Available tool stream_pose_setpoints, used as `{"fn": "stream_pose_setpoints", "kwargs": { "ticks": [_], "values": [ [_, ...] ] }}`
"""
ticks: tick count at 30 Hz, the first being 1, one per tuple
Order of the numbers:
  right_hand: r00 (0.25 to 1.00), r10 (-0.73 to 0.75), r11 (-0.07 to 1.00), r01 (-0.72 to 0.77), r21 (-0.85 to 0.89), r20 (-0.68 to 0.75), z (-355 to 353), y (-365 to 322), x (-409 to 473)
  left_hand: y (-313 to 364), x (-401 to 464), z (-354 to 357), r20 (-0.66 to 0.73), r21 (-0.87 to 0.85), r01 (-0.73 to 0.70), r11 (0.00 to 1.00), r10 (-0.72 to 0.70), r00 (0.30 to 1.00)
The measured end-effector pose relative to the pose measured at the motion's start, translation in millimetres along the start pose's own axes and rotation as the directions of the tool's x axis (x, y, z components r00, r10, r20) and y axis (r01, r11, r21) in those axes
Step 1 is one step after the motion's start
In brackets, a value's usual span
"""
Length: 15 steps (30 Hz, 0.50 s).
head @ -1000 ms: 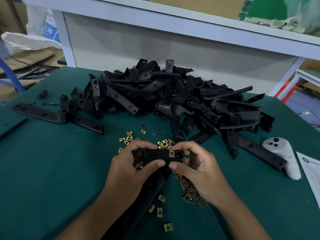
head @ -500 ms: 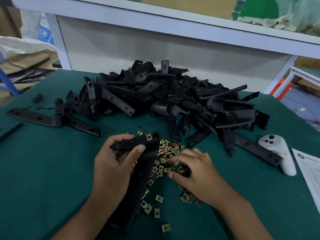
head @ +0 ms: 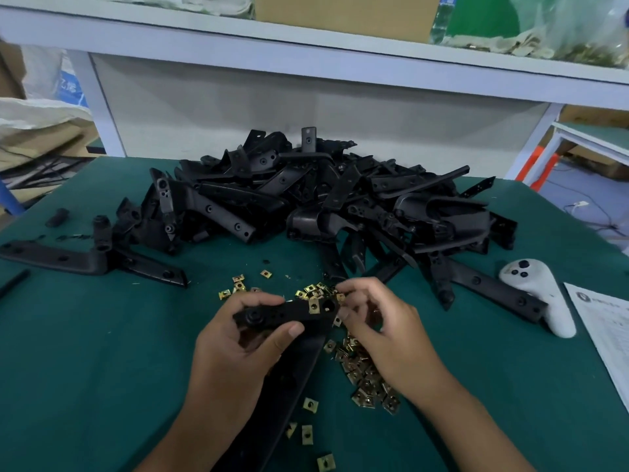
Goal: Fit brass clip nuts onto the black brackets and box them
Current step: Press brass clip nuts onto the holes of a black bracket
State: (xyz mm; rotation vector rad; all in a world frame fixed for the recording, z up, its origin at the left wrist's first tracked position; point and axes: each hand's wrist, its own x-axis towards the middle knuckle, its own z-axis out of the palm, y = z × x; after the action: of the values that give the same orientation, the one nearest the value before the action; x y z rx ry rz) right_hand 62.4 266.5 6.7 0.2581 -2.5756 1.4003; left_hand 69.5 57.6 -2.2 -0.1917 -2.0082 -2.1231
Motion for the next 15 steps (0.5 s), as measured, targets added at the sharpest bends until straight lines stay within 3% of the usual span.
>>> {"fn": "stream_pose_setpoints", "kwargs": {
  "ticks": [9,15],
  "values": [
    [0.987,0.160,0.905,-0.150,0.398,0.008,-4.2,-7.6,5.0,0.8,-5.0,3.5,0.166,0.054,-0.013,0.998,0.004,0.986],
    [0.981,0.193,0.817,-0.176,0.549,0.027,-8.5,-12.5,5.2,0.6,-7.5,1.2,0.255,0.085,0.007,0.996,-0.029,0.967]
  ]
}}
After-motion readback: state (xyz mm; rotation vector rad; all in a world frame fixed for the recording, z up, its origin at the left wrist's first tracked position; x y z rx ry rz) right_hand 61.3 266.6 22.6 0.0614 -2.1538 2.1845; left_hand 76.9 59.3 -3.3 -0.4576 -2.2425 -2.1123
